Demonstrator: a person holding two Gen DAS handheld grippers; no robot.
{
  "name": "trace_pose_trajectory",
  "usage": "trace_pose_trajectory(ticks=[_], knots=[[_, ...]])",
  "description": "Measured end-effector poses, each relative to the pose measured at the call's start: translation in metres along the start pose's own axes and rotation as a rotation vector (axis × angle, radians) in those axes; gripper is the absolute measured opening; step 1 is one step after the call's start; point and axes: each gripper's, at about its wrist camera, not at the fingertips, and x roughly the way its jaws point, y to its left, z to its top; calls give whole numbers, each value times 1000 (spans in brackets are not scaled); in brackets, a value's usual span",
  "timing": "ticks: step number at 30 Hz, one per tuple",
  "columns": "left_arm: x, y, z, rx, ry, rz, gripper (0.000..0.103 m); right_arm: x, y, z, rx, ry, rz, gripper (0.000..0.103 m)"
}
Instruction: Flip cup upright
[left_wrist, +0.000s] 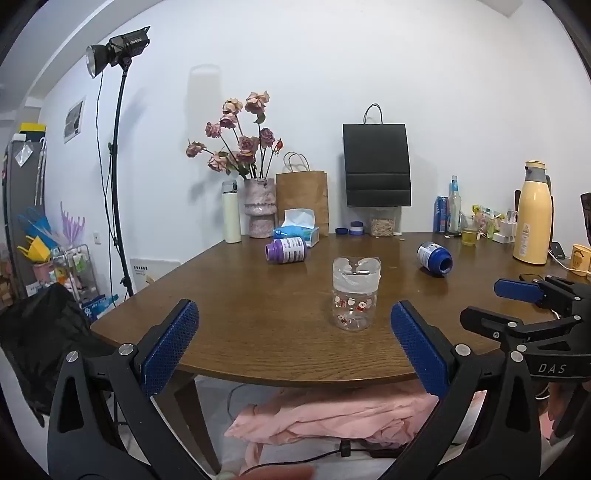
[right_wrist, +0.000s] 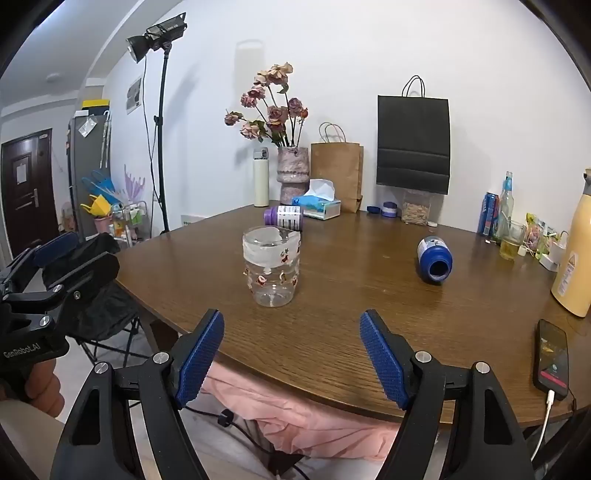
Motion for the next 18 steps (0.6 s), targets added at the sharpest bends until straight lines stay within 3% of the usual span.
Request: trace_pose_trajectory(ticks=[18], knots=[[0,1,4,-13,-4,-3,103,0,0,2,-12,-26,-20,81]])
